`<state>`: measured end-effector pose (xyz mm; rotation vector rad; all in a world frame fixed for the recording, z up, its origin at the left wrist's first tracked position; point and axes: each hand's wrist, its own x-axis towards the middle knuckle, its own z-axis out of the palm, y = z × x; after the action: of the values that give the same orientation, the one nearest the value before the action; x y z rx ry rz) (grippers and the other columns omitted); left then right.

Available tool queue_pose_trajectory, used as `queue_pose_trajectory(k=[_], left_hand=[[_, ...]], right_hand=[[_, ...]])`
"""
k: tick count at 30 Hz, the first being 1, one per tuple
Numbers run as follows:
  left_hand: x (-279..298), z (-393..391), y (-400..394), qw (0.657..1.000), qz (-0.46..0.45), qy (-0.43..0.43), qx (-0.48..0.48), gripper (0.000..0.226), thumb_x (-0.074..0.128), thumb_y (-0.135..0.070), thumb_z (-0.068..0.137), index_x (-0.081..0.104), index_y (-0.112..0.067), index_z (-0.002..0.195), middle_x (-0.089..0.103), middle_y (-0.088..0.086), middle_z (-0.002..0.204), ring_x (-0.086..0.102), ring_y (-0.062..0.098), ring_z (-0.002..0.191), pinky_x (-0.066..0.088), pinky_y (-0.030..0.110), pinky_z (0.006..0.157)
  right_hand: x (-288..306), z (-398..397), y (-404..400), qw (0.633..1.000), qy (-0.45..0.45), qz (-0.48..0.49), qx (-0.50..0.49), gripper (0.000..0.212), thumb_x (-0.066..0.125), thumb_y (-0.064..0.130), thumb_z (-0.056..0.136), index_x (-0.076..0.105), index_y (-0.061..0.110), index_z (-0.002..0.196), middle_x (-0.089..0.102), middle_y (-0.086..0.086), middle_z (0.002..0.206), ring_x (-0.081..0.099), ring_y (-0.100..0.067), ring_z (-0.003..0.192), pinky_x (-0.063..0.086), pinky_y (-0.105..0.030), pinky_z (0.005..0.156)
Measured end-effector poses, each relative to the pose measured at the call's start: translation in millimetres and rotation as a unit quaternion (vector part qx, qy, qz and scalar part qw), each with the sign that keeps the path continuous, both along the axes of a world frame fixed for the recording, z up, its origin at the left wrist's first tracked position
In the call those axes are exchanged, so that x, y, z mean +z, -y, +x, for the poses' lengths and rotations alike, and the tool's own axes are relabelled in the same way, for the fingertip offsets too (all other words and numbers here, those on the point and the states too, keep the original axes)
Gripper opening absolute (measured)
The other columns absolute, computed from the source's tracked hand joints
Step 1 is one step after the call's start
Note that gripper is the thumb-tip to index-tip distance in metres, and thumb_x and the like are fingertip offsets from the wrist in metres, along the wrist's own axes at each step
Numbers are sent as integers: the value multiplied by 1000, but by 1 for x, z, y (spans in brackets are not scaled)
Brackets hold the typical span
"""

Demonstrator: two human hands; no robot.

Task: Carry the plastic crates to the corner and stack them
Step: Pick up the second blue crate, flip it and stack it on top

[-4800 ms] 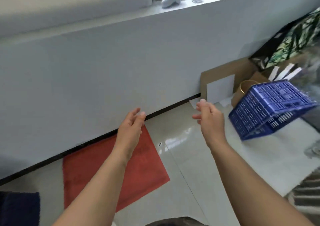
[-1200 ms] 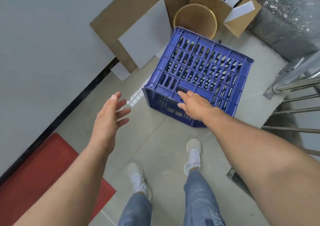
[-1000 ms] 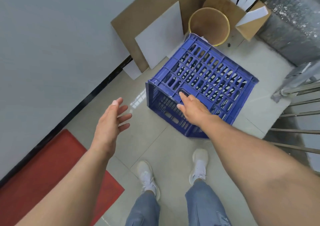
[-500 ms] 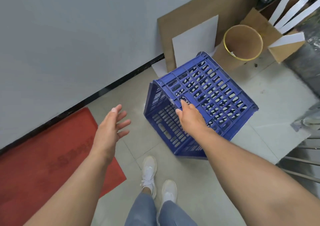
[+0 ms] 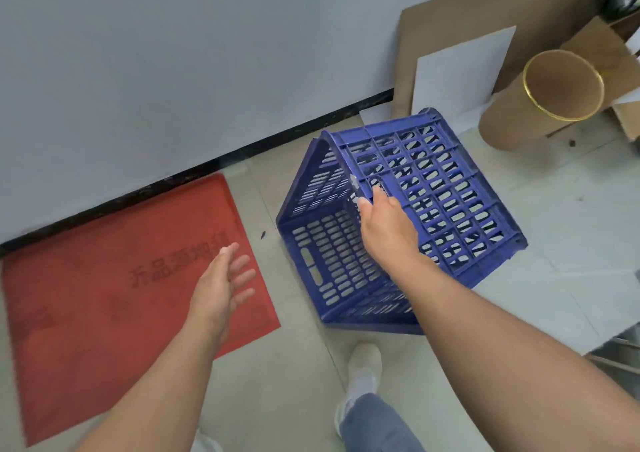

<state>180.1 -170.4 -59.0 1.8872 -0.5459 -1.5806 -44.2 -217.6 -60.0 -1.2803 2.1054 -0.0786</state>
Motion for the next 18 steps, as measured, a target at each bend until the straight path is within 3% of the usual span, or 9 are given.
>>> queue_pose_trajectory(k=[3, 10, 18], left_hand=[[-7, 38, -13, 1000, 6, -12, 0, 44, 27, -37, 101, 42, -20, 139, 52, 9, 134, 55, 24, 109, 45, 41, 92], [-15, 166, -30, 1000, -5, -13, 11, 41, 27, -37, 101, 44, -23, 136, 54, 6, 131, 57, 20, 106, 45, 38, 87], [-8, 336, -50, 998, 6, 14, 58, 43, 26, -34, 102, 42, -20, 139, 50, 11, 139, 54, 23, 109, 42, 39, 89]], right_hand=[[-3, 42, -7, 1000, -13, -17, -5, 52, 23, 42, 102, 32, 12, 143, 46, -14, 138, 48, -35, 119, 40, -45, 87], [7, 153, -19, 999, -18, -37, -27, 52, 24, 40, 102, 34, 10, 143, 47, -14, 140, 48, -35, 122, 38, -42, 88], [15, 327, -20, 998, 52, -42, -18, 49, 24, 37, 102, 43, 6, 134, 56, -17, 128, 53, -35, 112, 36, -39, 79]])
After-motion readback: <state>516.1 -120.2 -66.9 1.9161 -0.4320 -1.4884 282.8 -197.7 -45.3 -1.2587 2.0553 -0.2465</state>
